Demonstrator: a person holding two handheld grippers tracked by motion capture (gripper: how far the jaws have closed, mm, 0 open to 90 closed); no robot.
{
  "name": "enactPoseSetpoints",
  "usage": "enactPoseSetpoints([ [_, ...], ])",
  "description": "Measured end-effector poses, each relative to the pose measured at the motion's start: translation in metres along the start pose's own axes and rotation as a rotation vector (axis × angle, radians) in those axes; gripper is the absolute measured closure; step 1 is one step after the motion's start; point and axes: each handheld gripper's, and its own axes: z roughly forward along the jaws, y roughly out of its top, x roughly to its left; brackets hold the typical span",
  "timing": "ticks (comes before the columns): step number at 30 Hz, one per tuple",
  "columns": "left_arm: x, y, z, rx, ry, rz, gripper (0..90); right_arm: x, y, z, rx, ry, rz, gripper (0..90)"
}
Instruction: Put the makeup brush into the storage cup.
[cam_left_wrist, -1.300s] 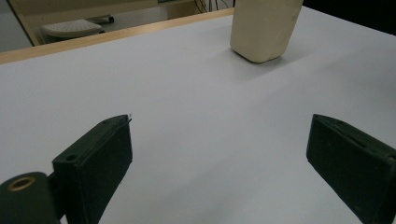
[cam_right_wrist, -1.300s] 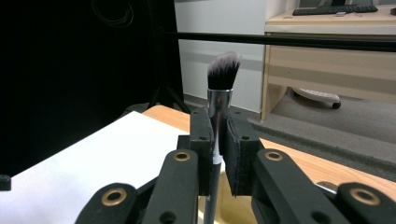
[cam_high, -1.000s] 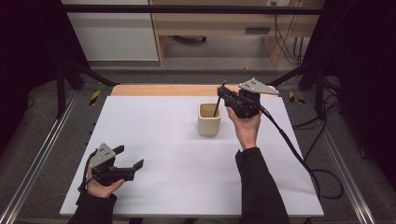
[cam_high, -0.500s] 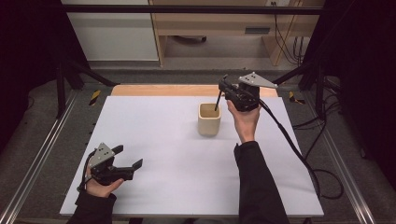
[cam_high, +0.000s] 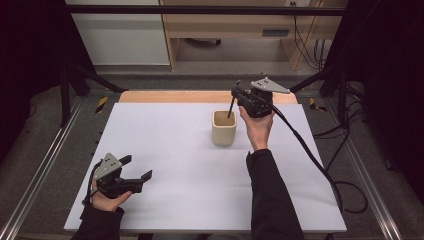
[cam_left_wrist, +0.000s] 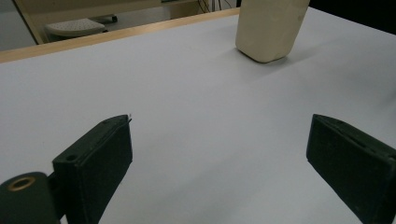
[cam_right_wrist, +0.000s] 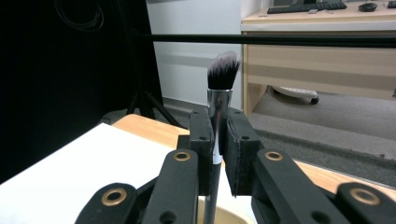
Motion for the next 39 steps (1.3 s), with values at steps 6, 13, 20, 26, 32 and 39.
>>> enactPoseSetpoints([
  [6,0.0,0.0,0.0,-0.001,-0.001,0.002,6.7,0.002,-0.007,0.008,0.026,-0.002,-0.004,82.9],
  [13,-0.001,0.0,0.0,-0.001,-0.001,0.002,6.7,0.002,-0.015,0.014,0.047,-0.006,0.002,82.8],
  [20,0.0,0.0,0.0,-0.001,0.0,0.002,6.8,0.0,-0.026,0.019,0.075,-0.012,0.015,82.8],
  [26,-0.001,0.0,0.0,-0.001,0.0,0.004,6.7,-0.002,-0.034,0.021,0.095,-0.013,0.022,82.8],
  [32,-0.001,0.0,0.0,0.001,-0.001,0.004,6.8,-0.006,-0.043,0.023,0.112,-0.016,0.036,82.7],
  [39,-0.001,0.0,0.001,0.003,-0.001,0.005,6.8,-0.009,-0.053,0.026,0.134,-0.023,0.047,82.7],
])
